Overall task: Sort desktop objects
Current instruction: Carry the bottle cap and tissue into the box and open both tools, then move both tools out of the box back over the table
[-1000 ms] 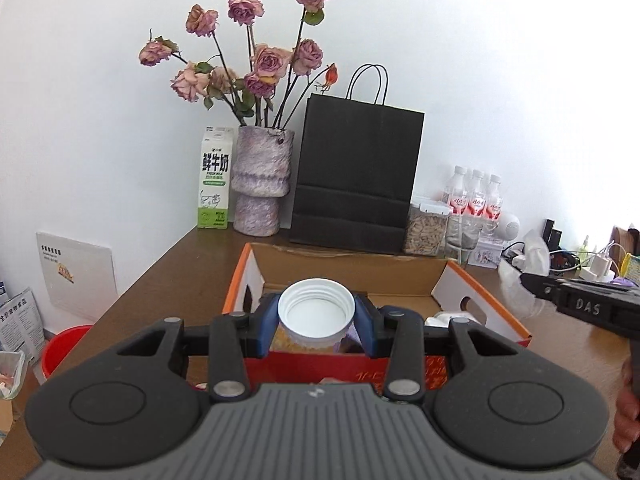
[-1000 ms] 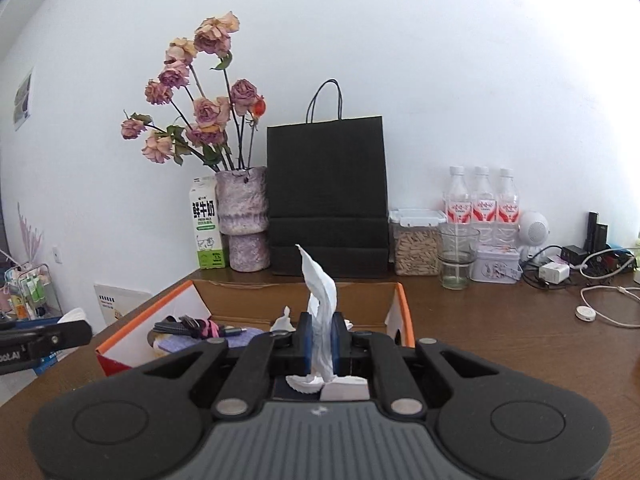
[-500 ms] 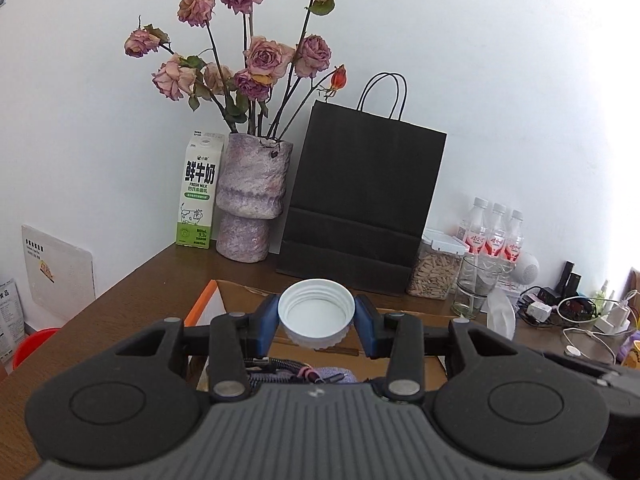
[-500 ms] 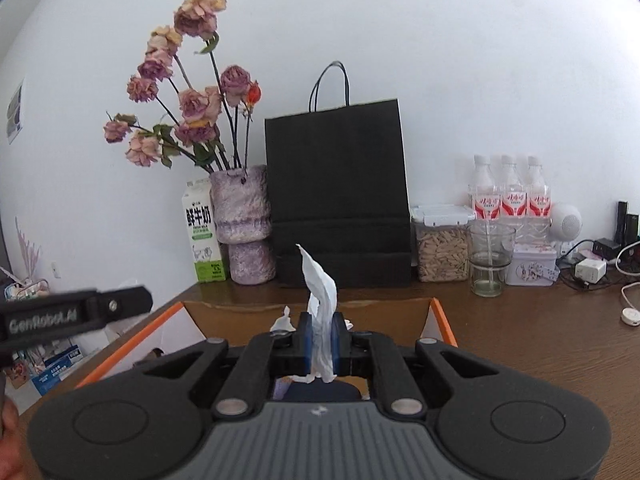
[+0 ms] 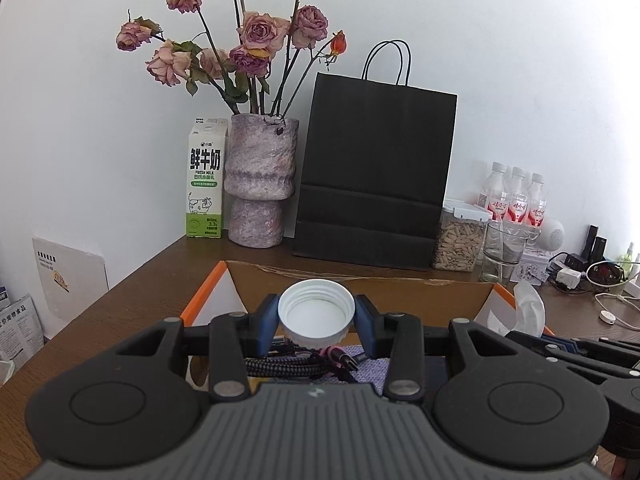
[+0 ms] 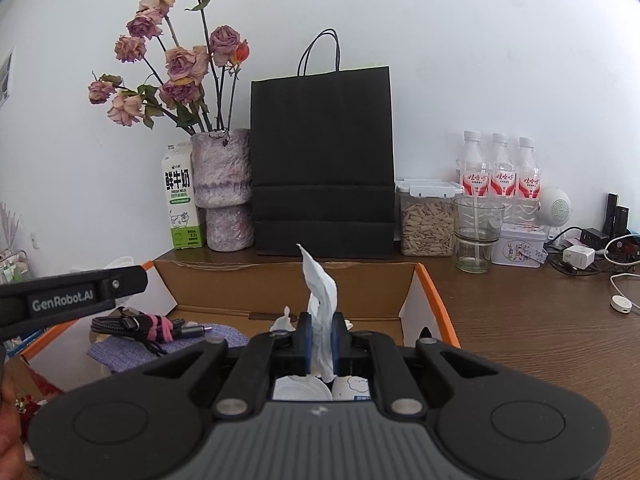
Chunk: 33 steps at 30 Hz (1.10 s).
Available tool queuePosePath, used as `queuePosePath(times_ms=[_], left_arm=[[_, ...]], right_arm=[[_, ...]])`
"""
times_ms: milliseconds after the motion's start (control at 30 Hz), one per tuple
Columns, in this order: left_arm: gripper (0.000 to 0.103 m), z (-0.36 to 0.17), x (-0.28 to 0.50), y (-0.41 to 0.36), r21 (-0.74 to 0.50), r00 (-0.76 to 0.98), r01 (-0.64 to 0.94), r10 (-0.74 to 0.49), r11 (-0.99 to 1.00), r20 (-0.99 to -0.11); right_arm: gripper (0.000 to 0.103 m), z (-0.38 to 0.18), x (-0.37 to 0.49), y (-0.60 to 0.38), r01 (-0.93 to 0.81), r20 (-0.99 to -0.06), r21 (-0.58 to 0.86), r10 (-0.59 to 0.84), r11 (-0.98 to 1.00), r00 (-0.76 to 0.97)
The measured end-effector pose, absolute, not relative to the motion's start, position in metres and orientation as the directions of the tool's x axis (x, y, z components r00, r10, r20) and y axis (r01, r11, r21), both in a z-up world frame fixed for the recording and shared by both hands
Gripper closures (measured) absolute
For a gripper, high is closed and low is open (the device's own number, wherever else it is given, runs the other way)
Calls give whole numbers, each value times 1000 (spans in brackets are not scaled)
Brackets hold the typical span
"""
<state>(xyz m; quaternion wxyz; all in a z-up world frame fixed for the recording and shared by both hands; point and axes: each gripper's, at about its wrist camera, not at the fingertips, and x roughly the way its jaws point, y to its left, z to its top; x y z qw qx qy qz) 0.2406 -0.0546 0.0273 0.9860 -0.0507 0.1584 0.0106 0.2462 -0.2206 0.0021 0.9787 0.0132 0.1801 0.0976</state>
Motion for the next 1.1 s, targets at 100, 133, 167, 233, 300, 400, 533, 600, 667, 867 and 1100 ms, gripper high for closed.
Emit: queuePosePath(times_ms=[100, 133, 167, 233, 300, 400, 533, 600, 667, 867, 1100], left_arm=[[62, 26, 242, -56, -89, 947, -37, 6, 995, -321], [62, 25, 242, -57, -87, 946, -36, 6, 996, -323], [62, 25, 242, -57, -86, 946, -35, 5, 996, -325], [62, 24, 242, -58, -83, 946, -35, 6, 996, -325], [62, 24, 242, -58, -77, 946, -36, 9, 996, -324], [62, 24, 241, -59, -76, 946, -35, 9, 997, -324], [62, 26, 238, -60, -65, 952, -35, 14, 997, -306], [60, 27, 235, -60, -61, 957, -41, 22, 997, -291], [44, 28, 232, -60, -56, 961, -54, 37, 997, -275], [0, 34, 216, -58, -67, 981, -111, 99, 992, -169], [0, 36, 209, -59, -71, 983, -122, 111, 990, -143]], right_arm=[[95, 2, 243, -220, -189, -338, 58, 197, 980, 920], [94, 2, 242, -220, -191, -334, 57, 199, 980, 921], [94, 2, 241, -220, -191, -329, 58, 200, 980, 923], [94, 4, 240, -221, -190, -320, 59, 199, 980, 926], [94, 5, 239, -222, -190, -318, 62, 200, 980, 927], [94, 4, 239, -221, -195, -320, 60, 204, 979, 925], [92, 5, 237, -220, -201, -316, 54, 208, 978, 926], [85, 5, 234, -219, -206, -310, 54, 212, 977, 927], [81, 6, 231, -219, -203, -300, 52, 209, 978, 931], [11, 9, 221, -218, -193, -249, 40, 197, 980, 948], [0, 12, 211, -215, -183, -212, 21, 183, 983, 960]])
